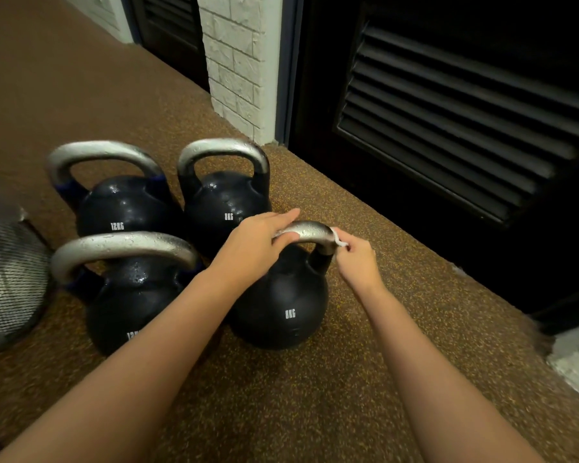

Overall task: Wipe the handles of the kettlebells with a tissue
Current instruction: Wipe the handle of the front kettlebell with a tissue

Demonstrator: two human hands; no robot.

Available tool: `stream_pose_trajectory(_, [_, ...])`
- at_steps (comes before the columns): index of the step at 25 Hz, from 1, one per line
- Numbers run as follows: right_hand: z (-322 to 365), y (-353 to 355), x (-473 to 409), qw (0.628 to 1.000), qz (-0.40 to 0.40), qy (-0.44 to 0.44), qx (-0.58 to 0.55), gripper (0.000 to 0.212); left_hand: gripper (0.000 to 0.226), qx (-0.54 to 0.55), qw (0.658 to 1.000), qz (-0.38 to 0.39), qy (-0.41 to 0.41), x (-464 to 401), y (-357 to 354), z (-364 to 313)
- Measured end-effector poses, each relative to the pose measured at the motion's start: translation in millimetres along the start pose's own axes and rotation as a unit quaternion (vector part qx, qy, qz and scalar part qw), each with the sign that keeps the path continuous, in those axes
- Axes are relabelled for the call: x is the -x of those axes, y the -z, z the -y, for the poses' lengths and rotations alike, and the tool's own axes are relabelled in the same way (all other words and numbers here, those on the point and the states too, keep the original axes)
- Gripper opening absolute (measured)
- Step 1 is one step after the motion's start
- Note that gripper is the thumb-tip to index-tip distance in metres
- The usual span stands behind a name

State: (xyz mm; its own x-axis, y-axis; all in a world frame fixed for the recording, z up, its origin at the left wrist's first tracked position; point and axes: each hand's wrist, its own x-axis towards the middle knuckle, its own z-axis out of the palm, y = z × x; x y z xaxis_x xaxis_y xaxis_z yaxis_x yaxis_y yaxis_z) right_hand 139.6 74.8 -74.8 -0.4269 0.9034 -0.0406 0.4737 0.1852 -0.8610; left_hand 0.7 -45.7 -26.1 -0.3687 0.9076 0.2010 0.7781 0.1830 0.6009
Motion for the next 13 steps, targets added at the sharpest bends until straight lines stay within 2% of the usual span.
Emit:
stream_pose_trajectory(4, [5.8, 1.7, 7.4, 0.998, -0.015, 0.056, -0.034, 0.048, 0.044, -0.005, 0.999, -0.032, -0.006, 11.5, 1.6, 3.2])
stream_pose_trajectory(9, [11.5, -3.1, 7.0, 0.999, -0.039, 0.0, -0.014, 0.046, 0.04, 0.004, 0.999, -0.051, 0.002, 10.2, -5.5, 5.9])
stream_pose_trajectory(13, [7.8, -17.2, 38.1, 0.994, -0.091, 0.055, -0.029, 0.053, 0.04, 0.003, 0.998, -0.056, 0.008, 10.1, -9.4, 6.5])
